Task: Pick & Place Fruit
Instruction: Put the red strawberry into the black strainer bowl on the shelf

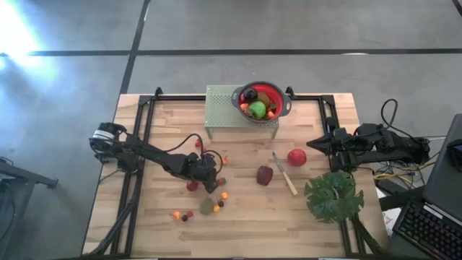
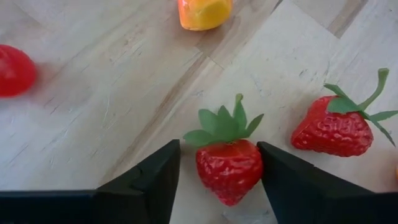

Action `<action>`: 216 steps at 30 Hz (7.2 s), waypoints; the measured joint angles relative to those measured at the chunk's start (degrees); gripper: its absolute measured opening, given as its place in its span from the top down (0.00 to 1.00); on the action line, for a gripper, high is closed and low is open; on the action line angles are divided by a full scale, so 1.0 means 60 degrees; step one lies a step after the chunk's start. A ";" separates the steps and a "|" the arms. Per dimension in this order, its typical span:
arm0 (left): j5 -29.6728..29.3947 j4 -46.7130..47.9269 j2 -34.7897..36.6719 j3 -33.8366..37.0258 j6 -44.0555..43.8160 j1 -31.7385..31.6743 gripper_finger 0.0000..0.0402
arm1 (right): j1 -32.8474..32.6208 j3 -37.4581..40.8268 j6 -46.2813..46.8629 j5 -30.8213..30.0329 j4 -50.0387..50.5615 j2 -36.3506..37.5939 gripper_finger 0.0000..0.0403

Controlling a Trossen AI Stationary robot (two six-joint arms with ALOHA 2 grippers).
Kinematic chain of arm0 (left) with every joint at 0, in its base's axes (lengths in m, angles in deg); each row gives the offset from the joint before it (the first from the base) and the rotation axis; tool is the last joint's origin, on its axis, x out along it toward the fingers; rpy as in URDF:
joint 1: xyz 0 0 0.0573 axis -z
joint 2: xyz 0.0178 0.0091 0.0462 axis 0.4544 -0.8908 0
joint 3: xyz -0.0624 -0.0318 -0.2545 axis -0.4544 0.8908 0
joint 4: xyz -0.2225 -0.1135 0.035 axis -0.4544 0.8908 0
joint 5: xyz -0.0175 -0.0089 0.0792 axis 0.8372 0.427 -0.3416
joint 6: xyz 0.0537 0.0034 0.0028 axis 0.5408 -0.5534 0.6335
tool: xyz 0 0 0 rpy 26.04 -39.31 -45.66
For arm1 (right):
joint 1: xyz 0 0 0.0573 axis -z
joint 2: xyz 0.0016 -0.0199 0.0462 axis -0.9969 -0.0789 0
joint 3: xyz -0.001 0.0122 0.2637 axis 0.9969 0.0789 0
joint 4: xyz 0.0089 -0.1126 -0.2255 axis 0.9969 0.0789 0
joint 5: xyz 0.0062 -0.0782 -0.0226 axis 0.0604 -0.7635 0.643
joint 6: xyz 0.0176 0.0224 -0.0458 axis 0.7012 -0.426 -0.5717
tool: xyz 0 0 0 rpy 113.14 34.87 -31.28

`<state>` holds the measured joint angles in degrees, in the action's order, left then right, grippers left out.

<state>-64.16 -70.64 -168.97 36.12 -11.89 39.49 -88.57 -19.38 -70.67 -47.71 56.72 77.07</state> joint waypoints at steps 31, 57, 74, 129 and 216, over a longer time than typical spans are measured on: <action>0.3124 -0.5629 0.0776 -0.0193 0.4174 0.0031 0.59 | -0.0003 0.0001 0.0000 0.0000 0.0000 -0.0001 0.98; -0.0035 -0.4556 0.0163 -0.4957 0.8785 -0.3965 0.59 | -0.0001 0.0000 -0.0004 0.0000 0.0004 -0.0001 0.98; -0.0022 -0.4546 -0.1005 -0.5278 0.9662 -0.4364 0.59 | 0.0000 0.0003 0.0000 0.0000 0.0001 0.0001 0.98; -0.0013 -0.0045 -0.0998 -0.8760 0.9720 -0.3585 0.36 | -0.0004 0.0001 -0.0004 0.0000 0.0004 -0.0001 0.98; -0.1465 0.0311 0.3909 0.2129 0.2556 -0.3472 0.26 | -0.0004 0.0002 -0.0002 0.0000 0.0004 0.0001 0.98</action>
<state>-72.95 -68.78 -145.51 48.90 3.45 18.66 -88.59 -19.37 -70.68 -47.71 56.74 77.07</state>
